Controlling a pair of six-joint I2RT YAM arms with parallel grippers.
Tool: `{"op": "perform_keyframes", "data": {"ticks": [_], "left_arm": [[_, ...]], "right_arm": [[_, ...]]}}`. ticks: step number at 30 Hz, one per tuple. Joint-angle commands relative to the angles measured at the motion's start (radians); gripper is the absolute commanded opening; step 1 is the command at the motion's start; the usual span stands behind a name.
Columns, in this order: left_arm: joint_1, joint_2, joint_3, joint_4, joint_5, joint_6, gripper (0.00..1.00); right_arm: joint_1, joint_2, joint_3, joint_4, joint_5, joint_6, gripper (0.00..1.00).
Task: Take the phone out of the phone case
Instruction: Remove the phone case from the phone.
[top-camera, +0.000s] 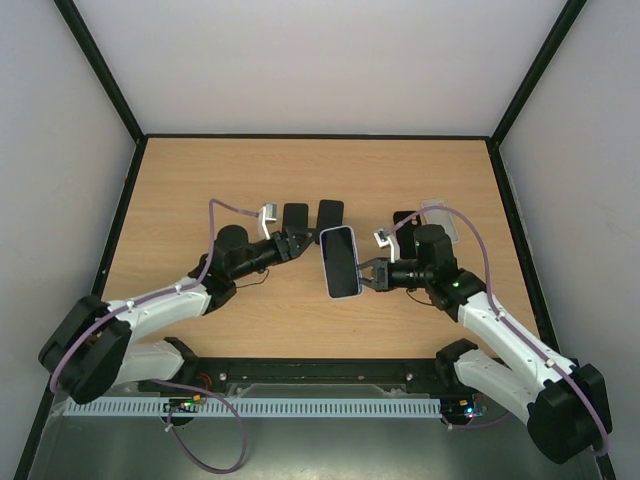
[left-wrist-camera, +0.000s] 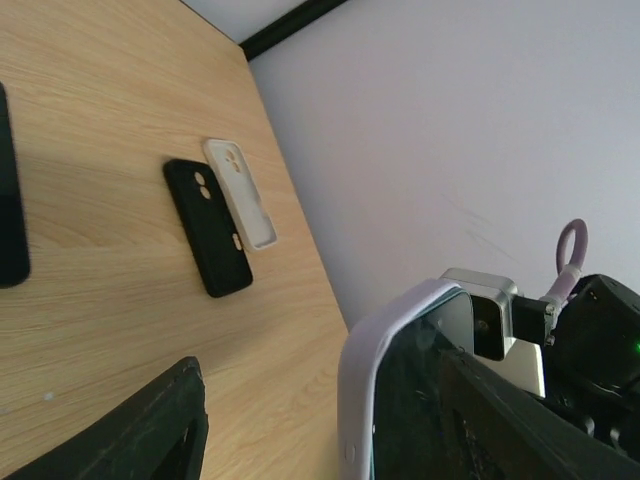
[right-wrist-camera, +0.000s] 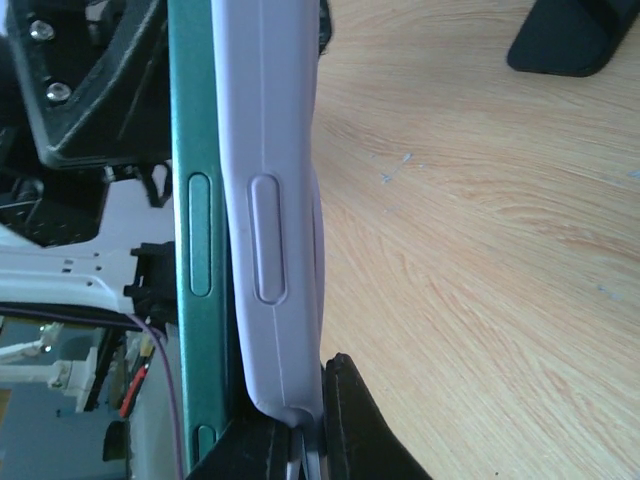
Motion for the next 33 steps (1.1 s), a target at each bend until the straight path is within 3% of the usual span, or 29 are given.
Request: {"op": "perform_keyframes", "data": {"ticks": [1, 4, 7, 12, 15, 20, 23, 26, 33], "left_arm": [[-0.004, -0.065, 0.023, -0.149, -0.102, 0.073, 0.63], [-0.042, -0.101, 0.051, -0.271, -0.188, 0.148, 0.63], [-0.13, -0.124, 0.105, -0.417, -0.36, 0.26, 0.61], [-0.398, -0.098, 0.226, -0.605, -0.735, 0.46, 0.6], [-0.504, -0.066, 0.254, -0.632, -0.907, 0.523, 0.6], [-0.591, -0.027, 0.26, -0.659, -1.085, 0.565, 0.59], [-0.623, -0.012, 0.257, -0.661, -1.119, 0.6, 0.57], [-0.644, 0.015, 0.248, -0.617, -1.057, 0.687, 0.53], [-0.718, 0.172, 0.305, -0.597, -1.09, 0.83, 0.52]], "right_arm": [[-0.006, -0.007, 0.001, 0.067, 0.068, 0.013, 0.02], [-0.01, -0.005, 0.0, 0.052, 0.108, 0.003, 0.02], [-0.013, -0.007, 0.01, 0.001, 0.2, -0.002, 0.02], [-0.023, 0.008, 0.008, -0.051, 0.367, 0.001, 0.02], [-0.027, 0.035, 0.009, -0.05, 0.368, 0.011, 0.02], [-0.033, 0.086, 0.017, -0.069, 0.379, 0.017, 0.02], [-0.04, 0.127, 0.027, -0.088, 0.384, 0.016, 0.02], [-0.046, 0.173, 0.044, -0.108, 0.391, 0.03, 0.02], [-0.054, 0.291, 0.065, -0.119, 0.378, 0.042, 0.02]]}}
